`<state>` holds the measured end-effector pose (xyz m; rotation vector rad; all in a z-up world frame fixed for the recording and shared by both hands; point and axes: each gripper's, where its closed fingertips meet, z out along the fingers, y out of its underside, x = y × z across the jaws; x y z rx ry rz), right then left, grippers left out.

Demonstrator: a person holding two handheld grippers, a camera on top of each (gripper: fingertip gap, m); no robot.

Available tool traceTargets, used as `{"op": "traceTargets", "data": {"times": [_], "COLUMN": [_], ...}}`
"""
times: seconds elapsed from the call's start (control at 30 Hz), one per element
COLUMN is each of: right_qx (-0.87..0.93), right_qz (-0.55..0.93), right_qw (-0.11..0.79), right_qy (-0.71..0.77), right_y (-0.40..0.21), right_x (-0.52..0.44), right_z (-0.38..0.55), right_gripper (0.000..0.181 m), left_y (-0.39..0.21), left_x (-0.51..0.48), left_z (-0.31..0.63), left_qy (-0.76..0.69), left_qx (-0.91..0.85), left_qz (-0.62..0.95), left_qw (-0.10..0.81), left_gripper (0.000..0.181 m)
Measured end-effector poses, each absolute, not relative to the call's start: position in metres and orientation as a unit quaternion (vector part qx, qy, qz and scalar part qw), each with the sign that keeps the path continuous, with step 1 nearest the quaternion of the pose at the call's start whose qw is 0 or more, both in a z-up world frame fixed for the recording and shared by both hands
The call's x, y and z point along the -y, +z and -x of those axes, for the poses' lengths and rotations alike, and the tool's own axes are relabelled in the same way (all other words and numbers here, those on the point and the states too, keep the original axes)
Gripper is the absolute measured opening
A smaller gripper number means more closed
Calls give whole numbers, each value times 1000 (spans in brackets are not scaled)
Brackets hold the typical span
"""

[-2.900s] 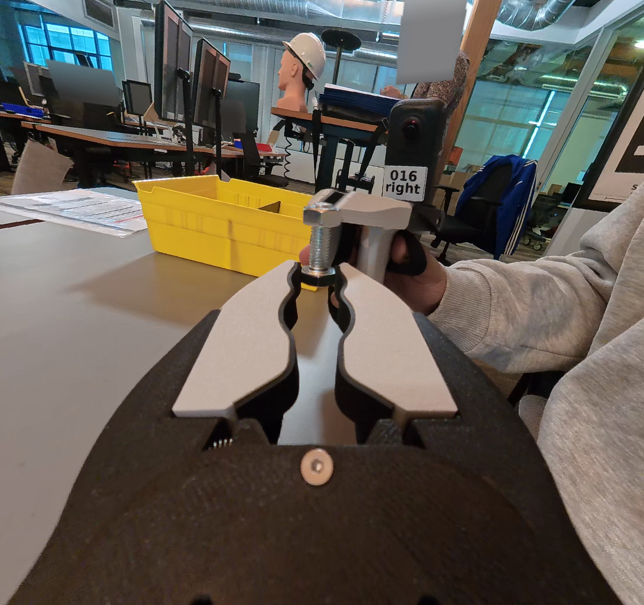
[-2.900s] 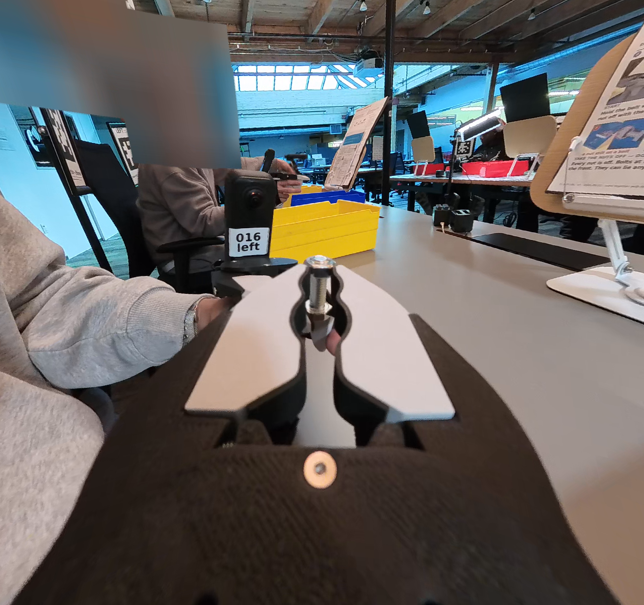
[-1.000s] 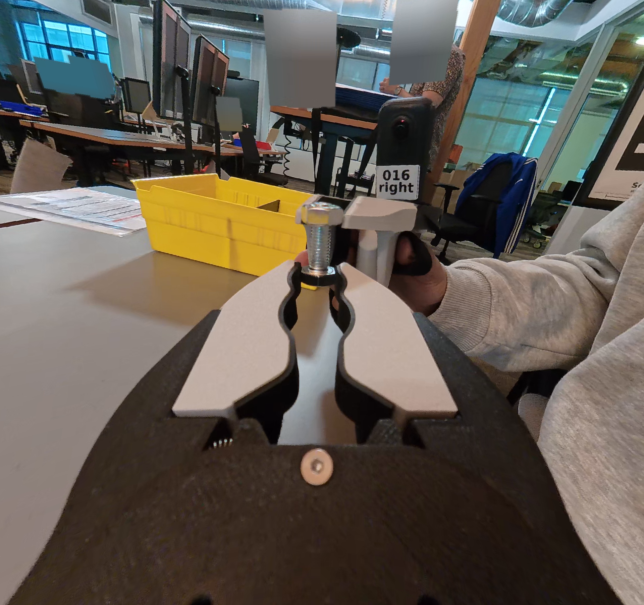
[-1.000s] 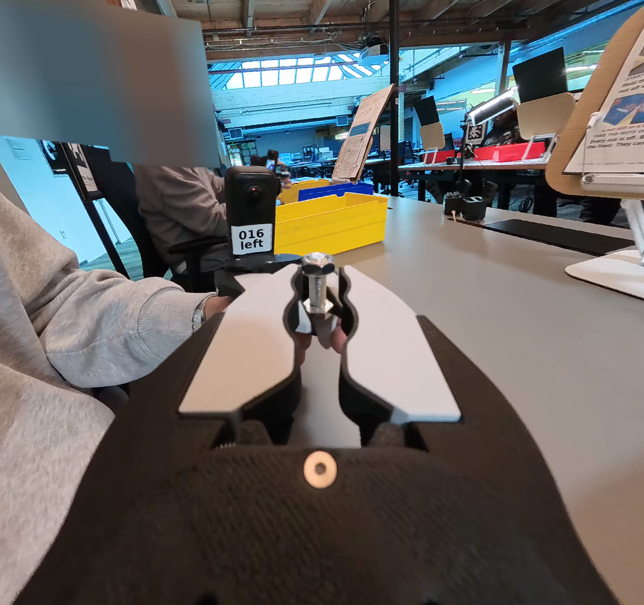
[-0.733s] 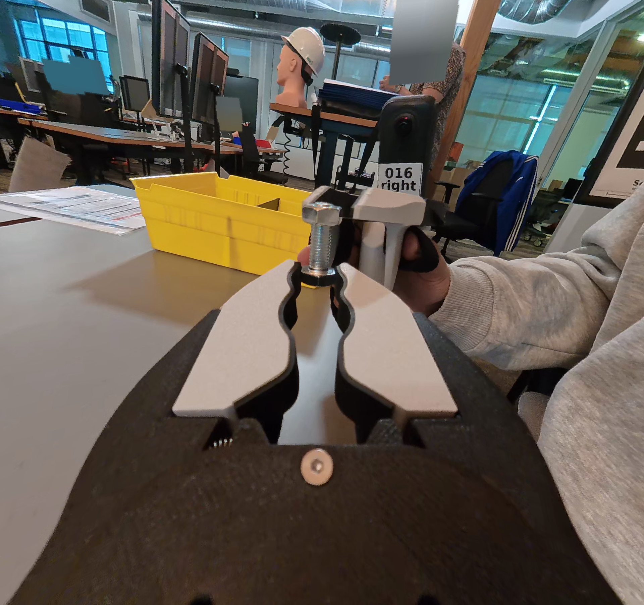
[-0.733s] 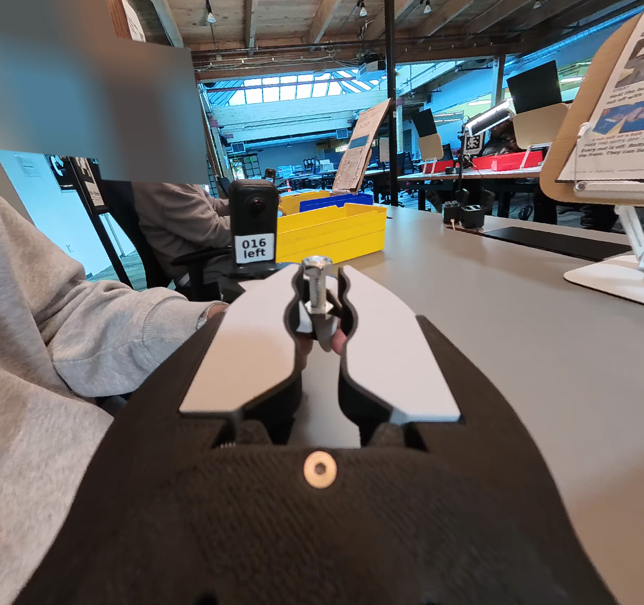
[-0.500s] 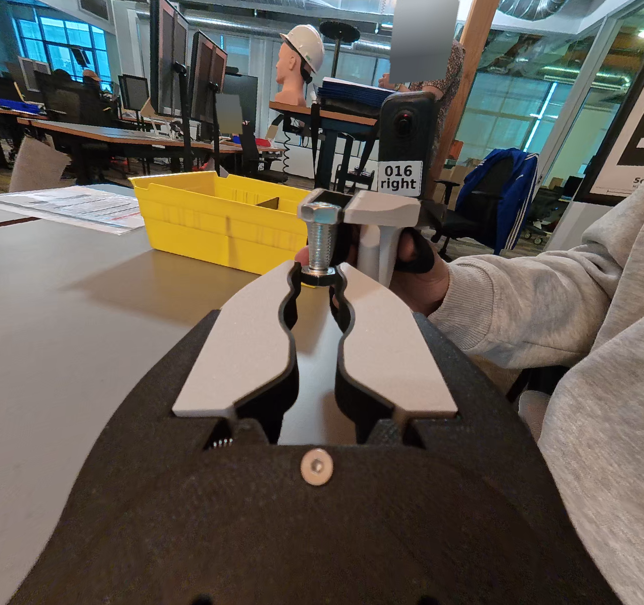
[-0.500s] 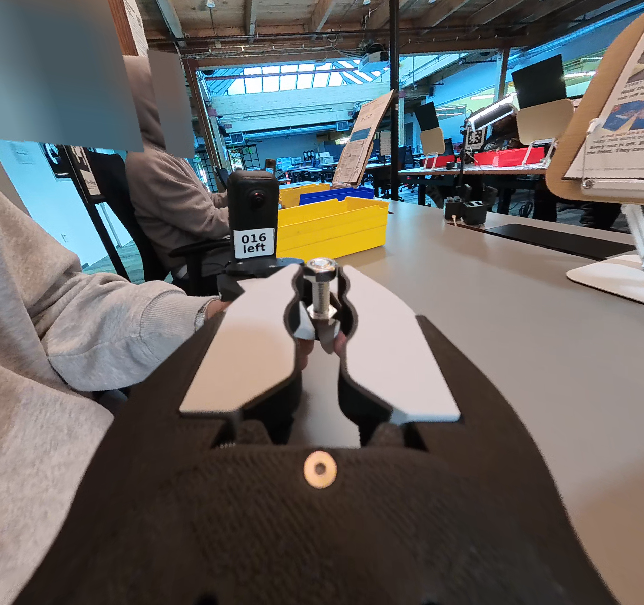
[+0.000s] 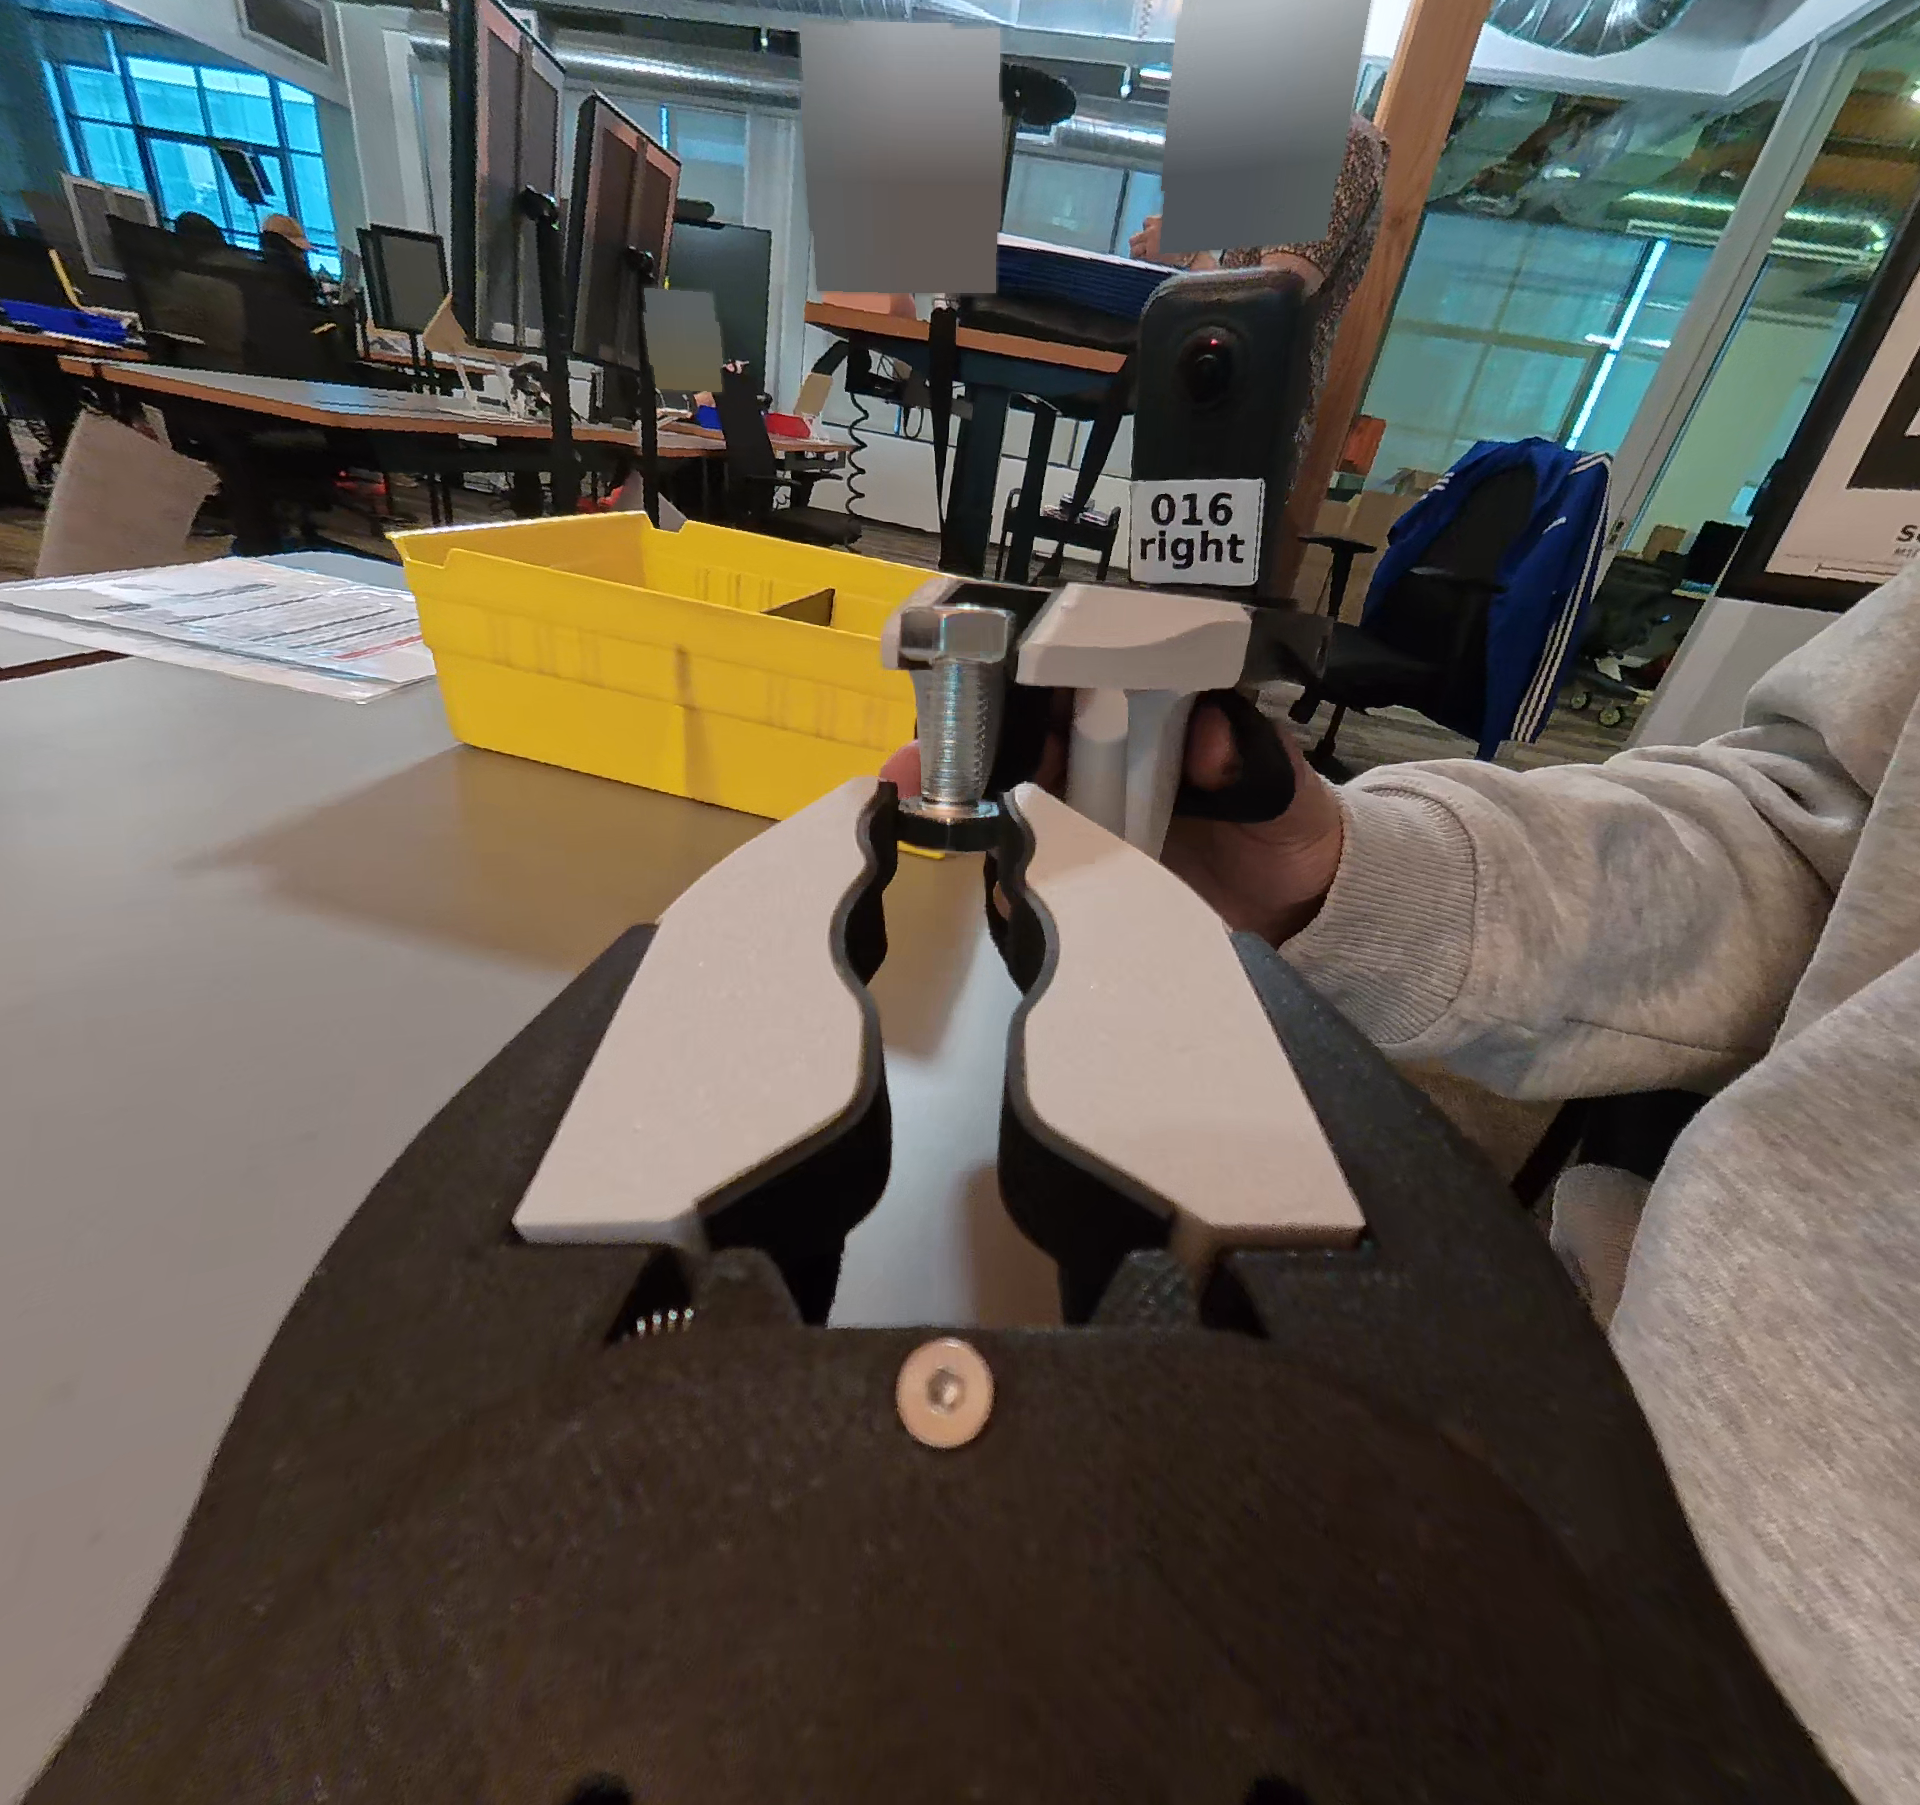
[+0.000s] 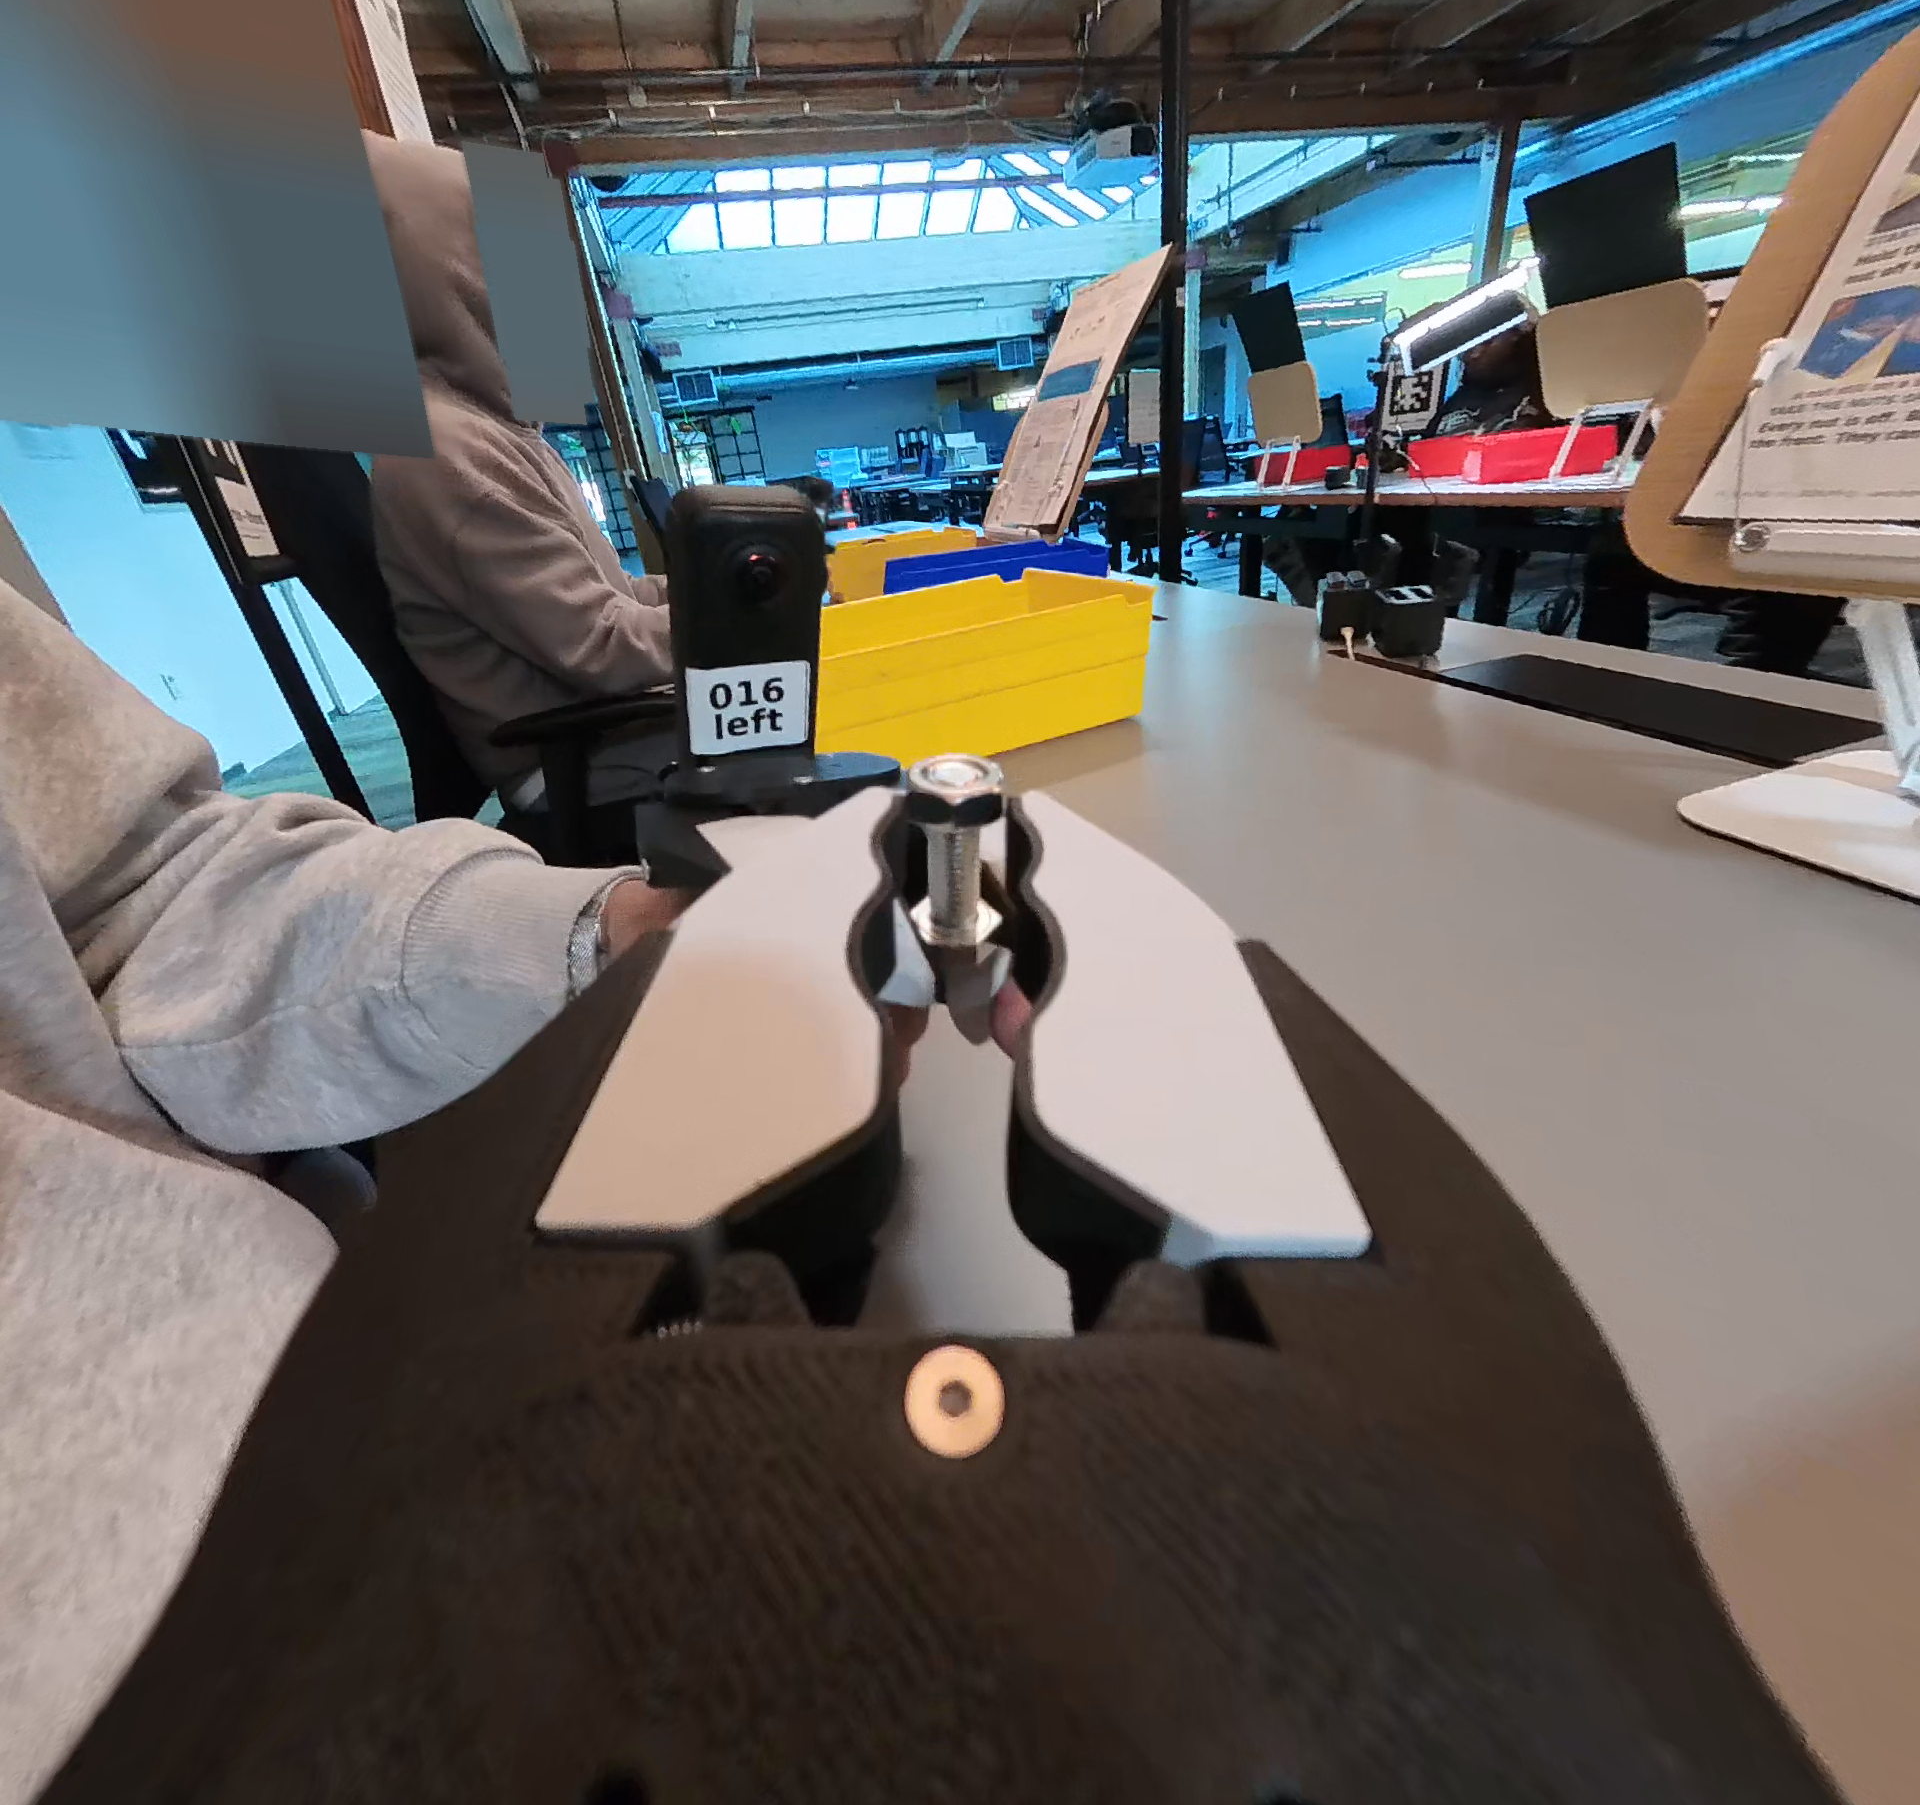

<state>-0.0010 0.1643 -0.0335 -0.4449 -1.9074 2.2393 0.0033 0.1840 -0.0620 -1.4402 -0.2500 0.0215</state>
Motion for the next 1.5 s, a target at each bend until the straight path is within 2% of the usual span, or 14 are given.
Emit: {"op": "traceTargets", "data": {"times": [0.77, 1.37, 1.5], "right_qx": [633, 613, 609], "right_qz": [150, 152, 133], "right_qw": [95, 54, 33], "right_qy": [754, 774, 782], "right_y": [-29, -25, -22], "right_x": [-166, -163, -154], "right_z": [1, 14, 8], "right_gripper": [17, 17, 22], "left_y": [-62, -58, -59], "left_x": [-185, -162, -157], "left_z": [-3, 2, 3], "left_qy": [11, 29, 36], "left_qx": [114, 147, 153], "left_qz": [657, 638, 637], "left_qw": [745, 755, 755], "left_gripper": [18, 18, 18]}}
